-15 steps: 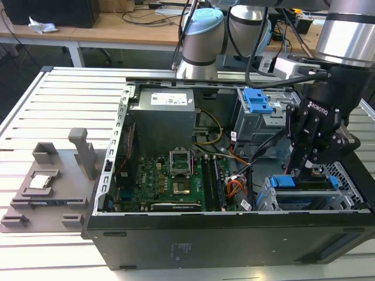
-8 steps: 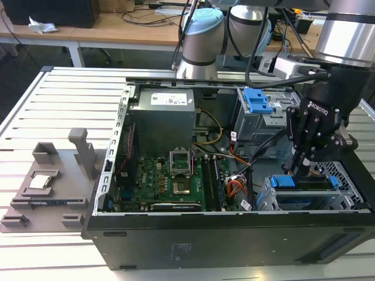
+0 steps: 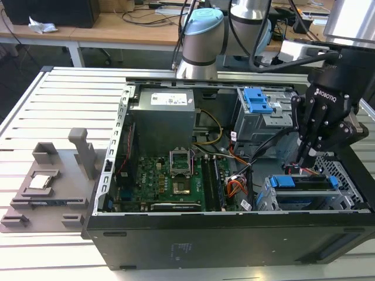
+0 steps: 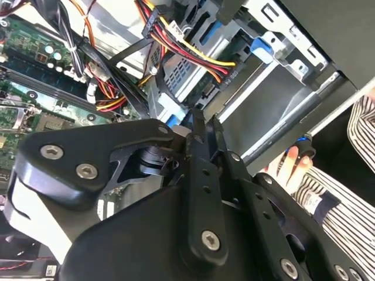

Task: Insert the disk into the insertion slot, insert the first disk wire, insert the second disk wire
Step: 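Insert the second disk wire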

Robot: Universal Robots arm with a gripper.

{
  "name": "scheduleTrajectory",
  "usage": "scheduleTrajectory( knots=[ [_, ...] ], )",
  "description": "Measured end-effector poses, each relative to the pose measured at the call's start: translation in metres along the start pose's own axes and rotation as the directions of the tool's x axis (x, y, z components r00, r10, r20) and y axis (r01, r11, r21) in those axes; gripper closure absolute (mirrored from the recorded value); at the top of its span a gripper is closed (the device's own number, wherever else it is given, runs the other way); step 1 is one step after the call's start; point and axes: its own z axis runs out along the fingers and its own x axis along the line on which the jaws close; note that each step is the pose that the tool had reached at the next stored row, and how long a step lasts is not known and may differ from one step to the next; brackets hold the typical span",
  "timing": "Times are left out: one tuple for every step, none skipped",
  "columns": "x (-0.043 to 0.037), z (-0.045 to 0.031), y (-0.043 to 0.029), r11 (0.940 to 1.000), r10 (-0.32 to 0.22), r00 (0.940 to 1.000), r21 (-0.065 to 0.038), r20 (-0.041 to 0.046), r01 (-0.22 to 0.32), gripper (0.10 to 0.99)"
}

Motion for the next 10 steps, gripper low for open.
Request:
scheduleTrajectory(
  knots=[
    [0.0003, 0.0001, 0.0000, 1.0000, 0.000, 1.0000, 0.000, 0.0025, 0.000, 0.894],
    [0.0009, 0.0003, 0.0001, 1.0000, 0.000, 1.0000, 0.000, 0.0031, 0.000, 0.894],
    [0.0016, 0.0006, 0.0001, 1.0000, 0.000, 1.0000, 0.000, 0.0033, 0.000, 0.894],
    [0.0016, 0.0006, 0.0001, 1.0000, 0.000, 1.0000, 0.000, 0.0032, 0.000, 0.894],
    [0.0017, 0.0005, 0.0001, 1.0000, 0.000, 1.0000, 0.000, 0.0031, 0.000, 0.894],
    [0.0018, 0.0006, 0.0001, 1.0000, 0.000, 1.0000, 0.000, 0.0031, 0.000, 0.894],
    [0.0018, 0.0006, 0.0001, 1.0000, 0.000, 1.0000, 0.000, 0.0032, 0.000, 0.894],
    [0.0018, 0.0006, 0.0001, 1.0000, 0.000, 1.0000, 0.000, 0.0031, 0.000, 0.894],
    [0.0019, 0.0006, 0.0001, 1.0000, 0.000, 1.0000, 0.000, 0.0031, 0.000, 0.894],
    [0.0020, 0.0006, 0.0001, 1.0000, 0.000, 1.0000, 0.000, 0.0031, 0.000, 0.894]
  ],
)
